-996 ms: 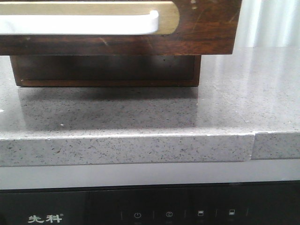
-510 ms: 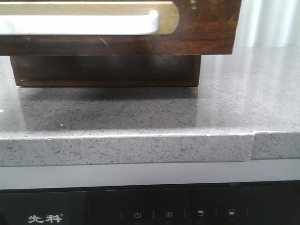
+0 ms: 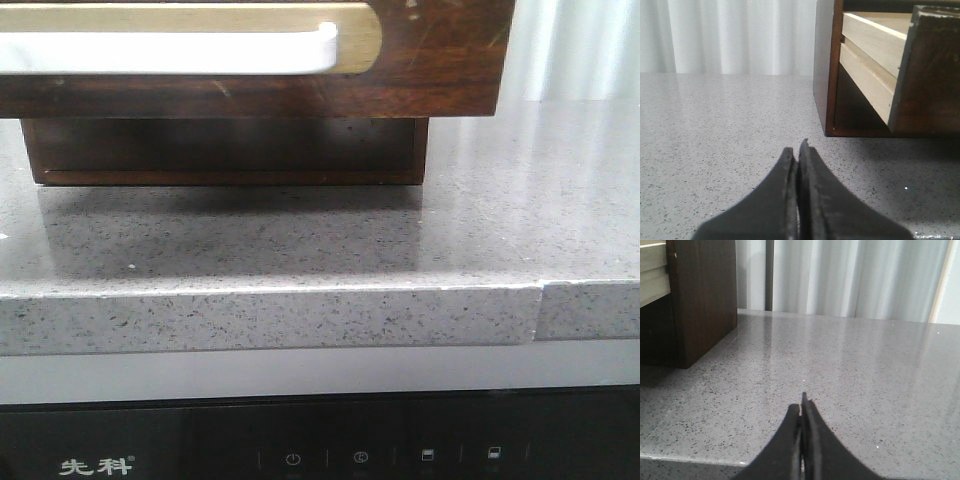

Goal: Put scissors in drawer with both arms

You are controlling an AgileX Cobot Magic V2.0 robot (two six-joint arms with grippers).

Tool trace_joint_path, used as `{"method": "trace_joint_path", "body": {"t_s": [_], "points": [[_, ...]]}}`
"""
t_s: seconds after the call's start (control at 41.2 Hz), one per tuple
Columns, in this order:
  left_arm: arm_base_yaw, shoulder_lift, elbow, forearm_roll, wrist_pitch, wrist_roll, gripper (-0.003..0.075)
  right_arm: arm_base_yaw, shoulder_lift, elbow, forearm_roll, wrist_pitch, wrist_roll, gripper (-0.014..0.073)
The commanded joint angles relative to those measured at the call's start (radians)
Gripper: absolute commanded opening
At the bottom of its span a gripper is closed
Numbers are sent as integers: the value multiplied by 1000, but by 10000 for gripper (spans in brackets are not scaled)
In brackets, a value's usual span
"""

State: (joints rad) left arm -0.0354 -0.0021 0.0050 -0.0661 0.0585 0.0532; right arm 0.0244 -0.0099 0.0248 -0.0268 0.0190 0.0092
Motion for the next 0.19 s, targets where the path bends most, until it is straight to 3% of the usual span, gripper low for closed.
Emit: {"method": "trace_joint_path", "body": {"t_s": [0.0,0.17], "points": [[1,-18,23,-1,-79,-10,-20,-3,-17,2,3,-76,-9,-68],[1,-18,23,-1,-79,-10,-20,-3,-17,2,3,-76,-9,-68]]}}
